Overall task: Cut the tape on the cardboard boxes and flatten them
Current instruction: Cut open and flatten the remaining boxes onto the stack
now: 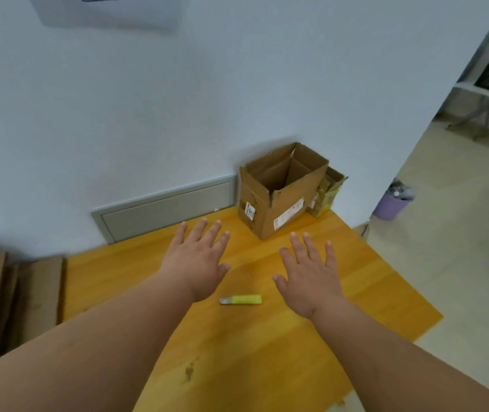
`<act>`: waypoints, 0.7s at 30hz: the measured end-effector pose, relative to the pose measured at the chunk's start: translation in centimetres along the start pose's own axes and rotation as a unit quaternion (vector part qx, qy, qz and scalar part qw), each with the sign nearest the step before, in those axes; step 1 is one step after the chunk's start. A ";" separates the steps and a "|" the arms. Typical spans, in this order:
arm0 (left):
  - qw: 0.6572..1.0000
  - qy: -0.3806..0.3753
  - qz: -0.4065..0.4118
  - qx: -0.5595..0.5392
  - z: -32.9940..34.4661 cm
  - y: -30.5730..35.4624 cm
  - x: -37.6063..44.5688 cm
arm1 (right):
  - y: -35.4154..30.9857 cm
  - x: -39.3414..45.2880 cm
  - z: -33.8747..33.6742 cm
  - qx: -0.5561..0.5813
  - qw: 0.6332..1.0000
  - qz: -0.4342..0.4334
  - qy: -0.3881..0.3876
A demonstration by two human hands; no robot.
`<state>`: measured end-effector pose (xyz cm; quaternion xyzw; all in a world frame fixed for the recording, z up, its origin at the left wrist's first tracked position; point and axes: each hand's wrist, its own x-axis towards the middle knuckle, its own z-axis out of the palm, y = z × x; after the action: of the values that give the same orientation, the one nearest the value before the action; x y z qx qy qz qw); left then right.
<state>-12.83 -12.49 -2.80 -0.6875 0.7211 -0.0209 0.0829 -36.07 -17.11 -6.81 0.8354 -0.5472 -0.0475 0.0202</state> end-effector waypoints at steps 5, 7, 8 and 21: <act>0.999 0.027 0.029 0.007 -1.0 2.6 5.1 | 4.1 2.1 0.0 0.003 0.999 0.033 0.004; 0.999 0.039 0.037 0.002 -1.1 3.6 6.8 | 5.3 2.9 0.3 0.016 0.999 0.041 0.010; 0.998 0.042 0.041 0.000 -1.1 4.0 7.7 | 5.8 3.3 0.4 0.025 0.999 0.042 0.010; 0.994 0.100 -0.036 -0.020 -0.6 10.8 19.3 | 17.0 15.1 3.3 0.080 0.995 -0.055 -0.025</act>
<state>-24.38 -31.18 -5.48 -0.7090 0.7009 -0.0781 -0.0043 -45.98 -37.67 -9.52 0.8619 -0.5025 -0.0260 -0.0631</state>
